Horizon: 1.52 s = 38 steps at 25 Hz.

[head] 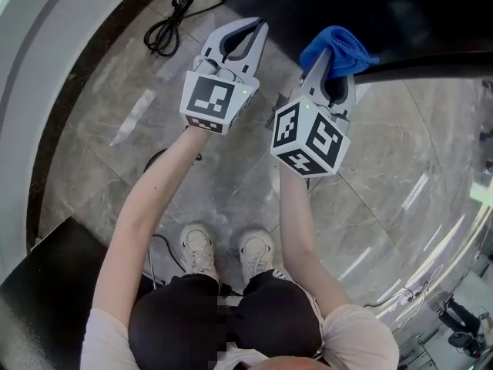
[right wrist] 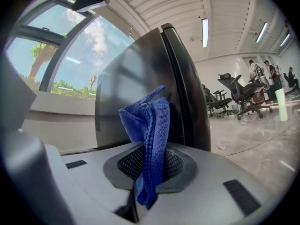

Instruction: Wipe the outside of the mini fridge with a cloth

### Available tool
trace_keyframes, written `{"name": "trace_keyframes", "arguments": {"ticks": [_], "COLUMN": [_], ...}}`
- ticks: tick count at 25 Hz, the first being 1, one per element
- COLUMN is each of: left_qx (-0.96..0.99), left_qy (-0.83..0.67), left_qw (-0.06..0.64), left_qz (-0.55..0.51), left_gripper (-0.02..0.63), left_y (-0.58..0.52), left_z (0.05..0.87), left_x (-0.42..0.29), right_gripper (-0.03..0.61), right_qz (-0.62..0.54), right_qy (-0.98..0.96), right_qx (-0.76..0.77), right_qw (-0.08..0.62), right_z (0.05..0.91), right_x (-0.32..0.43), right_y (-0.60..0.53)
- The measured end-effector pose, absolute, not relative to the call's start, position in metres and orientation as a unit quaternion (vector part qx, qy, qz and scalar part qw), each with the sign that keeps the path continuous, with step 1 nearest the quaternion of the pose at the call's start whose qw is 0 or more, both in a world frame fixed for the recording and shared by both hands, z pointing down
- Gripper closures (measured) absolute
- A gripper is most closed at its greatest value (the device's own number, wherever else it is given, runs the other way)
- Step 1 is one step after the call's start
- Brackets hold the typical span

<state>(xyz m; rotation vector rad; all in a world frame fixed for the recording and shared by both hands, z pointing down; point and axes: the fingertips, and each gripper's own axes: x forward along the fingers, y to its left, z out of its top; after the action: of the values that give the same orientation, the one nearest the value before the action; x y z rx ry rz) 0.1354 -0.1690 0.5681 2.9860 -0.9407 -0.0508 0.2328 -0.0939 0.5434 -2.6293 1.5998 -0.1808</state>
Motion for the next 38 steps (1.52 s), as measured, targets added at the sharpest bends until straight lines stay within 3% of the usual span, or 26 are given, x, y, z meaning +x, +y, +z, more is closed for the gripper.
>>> {"name": "trace_keyframes", "arguments": {"ticks": [27,38], "left_qx": [0.956,0.937], "left_qy": [-0.292,-0.348], "left_qw": [-0.004,0.037], "left_qz": [-0.018,-0.009], "left_gripper": [0.609,0.609], "left_y": [-0.142,-0.173], "left_z": [0.551,0.581], "left_x": [0.153,0.113], "right_gripper": [0.506,0.506], "right_qz": [-0.044,-0.076], "right_qy": [0.449,0.553], "right_qx": [-0.892,-0.827], "right_qw": [0.022,0.059], "right_z": [0.532,0.549], "right_x": [0.294,0.221], "right_y": [-0.012,-0.058]}}
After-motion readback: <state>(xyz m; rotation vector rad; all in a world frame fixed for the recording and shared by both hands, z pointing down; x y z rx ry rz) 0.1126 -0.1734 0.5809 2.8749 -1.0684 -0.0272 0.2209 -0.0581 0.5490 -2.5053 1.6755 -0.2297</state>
